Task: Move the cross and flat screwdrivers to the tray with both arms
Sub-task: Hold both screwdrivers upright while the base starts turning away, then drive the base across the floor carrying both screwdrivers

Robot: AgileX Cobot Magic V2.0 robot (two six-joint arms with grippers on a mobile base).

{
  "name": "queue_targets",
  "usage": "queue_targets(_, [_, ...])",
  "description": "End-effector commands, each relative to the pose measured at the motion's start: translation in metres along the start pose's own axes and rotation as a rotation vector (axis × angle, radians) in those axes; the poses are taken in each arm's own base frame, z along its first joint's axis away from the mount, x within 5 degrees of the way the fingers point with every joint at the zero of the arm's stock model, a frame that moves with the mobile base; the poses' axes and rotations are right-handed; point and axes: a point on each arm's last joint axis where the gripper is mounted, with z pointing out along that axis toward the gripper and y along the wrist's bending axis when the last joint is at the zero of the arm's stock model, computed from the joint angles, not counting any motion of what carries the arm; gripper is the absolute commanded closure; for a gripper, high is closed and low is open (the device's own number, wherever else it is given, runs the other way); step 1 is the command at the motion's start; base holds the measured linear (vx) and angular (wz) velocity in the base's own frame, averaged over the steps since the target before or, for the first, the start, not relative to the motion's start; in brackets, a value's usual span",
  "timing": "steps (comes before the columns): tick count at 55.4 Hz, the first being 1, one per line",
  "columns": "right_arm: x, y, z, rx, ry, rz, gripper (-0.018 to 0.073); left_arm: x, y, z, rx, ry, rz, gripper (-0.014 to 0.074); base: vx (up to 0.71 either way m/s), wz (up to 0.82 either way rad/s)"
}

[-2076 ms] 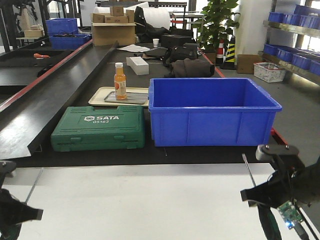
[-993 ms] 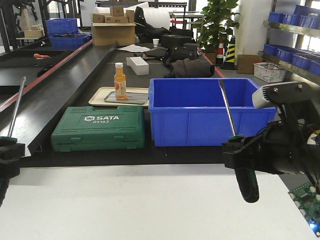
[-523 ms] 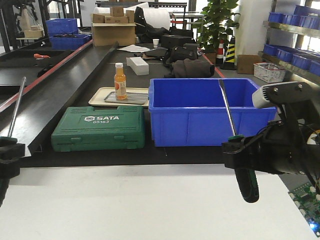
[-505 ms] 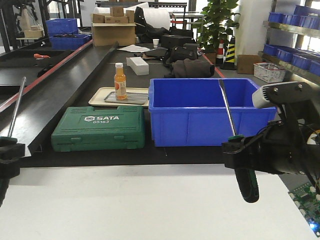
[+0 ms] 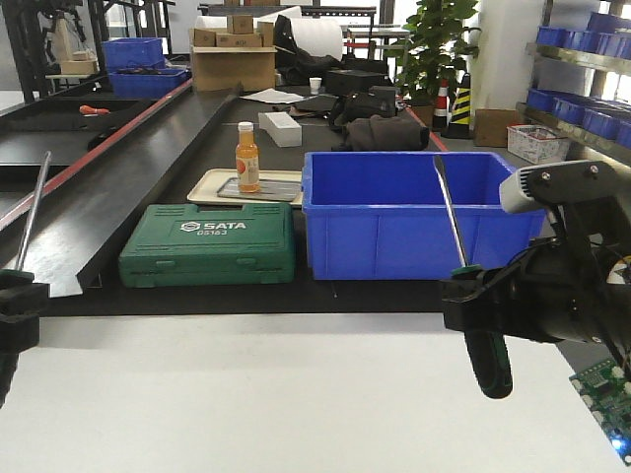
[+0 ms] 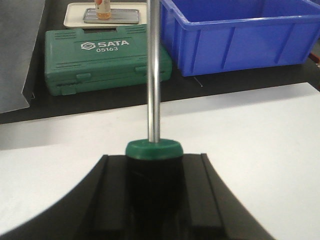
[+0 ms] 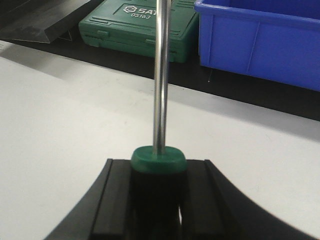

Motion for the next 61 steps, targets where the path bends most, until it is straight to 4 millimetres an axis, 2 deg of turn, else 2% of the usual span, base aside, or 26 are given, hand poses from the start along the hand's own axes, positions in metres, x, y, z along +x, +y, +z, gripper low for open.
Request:
queue_targets(1, [-0.0206, 0.0007, -0.0163, 0.021, -0.137, -0.007, 0.0567, -0.0183, -0.0011, -0.0092, -0.013, -0.127, -0.015, 0.0602, -0.17, 0.07])
queue_targets(33, [-0.0206, 0.0007, -0.0163, 0.021, -0.137, -0.007, 0.0567, -0.0183, -0.0011, -0.0092, -0.013, -0.127, -0.015, 0.0602, -0.24, -0.1])
queue_targets(61, [-0.0206, 0.0006, -0.0163, 0.022, -0.137, -0.008, 0.0567, -0.0182, -0.0012, -0.0093, -0.012, -0.126, -0.015, 0.0602, -0.22, -0.47])
